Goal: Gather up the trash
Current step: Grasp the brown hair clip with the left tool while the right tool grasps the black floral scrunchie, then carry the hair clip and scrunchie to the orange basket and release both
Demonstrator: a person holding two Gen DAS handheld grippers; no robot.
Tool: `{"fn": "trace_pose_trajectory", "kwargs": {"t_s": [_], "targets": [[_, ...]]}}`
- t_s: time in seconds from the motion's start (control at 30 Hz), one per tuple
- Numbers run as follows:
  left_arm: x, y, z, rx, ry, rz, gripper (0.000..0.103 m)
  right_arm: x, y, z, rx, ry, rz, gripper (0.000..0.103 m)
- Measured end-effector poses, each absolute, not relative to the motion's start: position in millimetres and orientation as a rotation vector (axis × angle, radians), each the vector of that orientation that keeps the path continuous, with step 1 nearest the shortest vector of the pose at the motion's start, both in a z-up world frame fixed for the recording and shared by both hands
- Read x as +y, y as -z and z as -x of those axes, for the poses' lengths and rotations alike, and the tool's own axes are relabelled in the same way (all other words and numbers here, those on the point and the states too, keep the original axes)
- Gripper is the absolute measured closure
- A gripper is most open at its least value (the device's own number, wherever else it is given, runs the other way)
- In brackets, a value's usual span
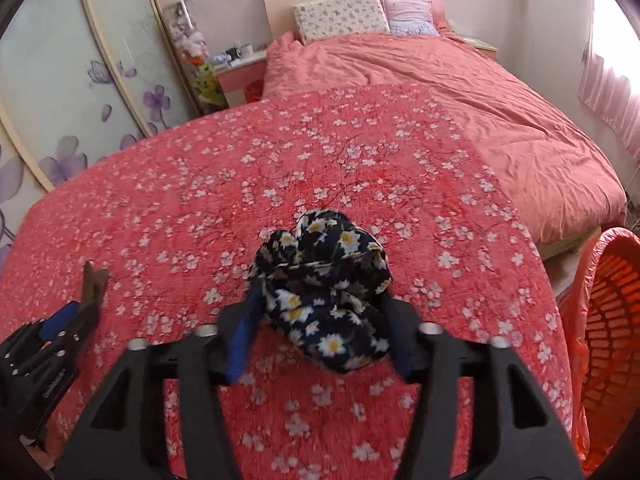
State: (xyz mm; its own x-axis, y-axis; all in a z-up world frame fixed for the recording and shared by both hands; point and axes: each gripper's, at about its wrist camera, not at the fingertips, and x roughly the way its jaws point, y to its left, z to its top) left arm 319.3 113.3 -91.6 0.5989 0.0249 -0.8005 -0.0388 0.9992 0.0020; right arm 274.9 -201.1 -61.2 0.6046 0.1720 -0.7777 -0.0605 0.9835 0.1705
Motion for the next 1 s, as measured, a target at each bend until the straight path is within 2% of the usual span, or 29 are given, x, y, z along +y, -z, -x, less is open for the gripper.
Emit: {"fn": "trace_pose_trajectory", "kwargs": {"t_s": [0.1,0.17,0.27,0.4,0.47,0.53,0.67,0.8,0.9,1.0], "targets": [[114,91,-320,0.923,-0.026,0.021,0.072,-206,62,-266,0.919,-0.143,-0.153,0.083],[115,90,-317,0.919,-0.017,0.017,0.075,-213,61,-251,0.914,-0.149,-0.157,0.084],[112,89,-302,0.917,0.014,0.015,0.079,-219,58,-226,0.913,-0.161,-0.137,0.084],[104,91,-284,0.912,0.031,-0.011,0.078,-218,62,-199,0.906,-0.159,-0.078,0.085],[103,92,-281,0.904,0.009,-0.019,0.074,-216,66,-195,0.904,-0.154,-0.058,0.084],[107,92,-284,0.906,-0.018,0.008,0.065,-215,66,-199,0.896,-0.147,-0.054,0.084],[111,89,-297,0.907,-0.030,0.036,0.062,-213,66,-204,0.888,-0.142,-0.060,0.083],[108,89,-312,0.921,-0.036,0.031,0.062,-211,67,-205,0.877,-0.142,-0.055,0.083],[103,90,-314,0.924,-0.034,0.028,0.071,-215,69,-202,0.871,-0.150,-0.061,0.083],[97,90,-303,0.922,-0.004,0.007,0.071,-216,71,-198,0.865,-0.154,-0.060,0.083]]}}
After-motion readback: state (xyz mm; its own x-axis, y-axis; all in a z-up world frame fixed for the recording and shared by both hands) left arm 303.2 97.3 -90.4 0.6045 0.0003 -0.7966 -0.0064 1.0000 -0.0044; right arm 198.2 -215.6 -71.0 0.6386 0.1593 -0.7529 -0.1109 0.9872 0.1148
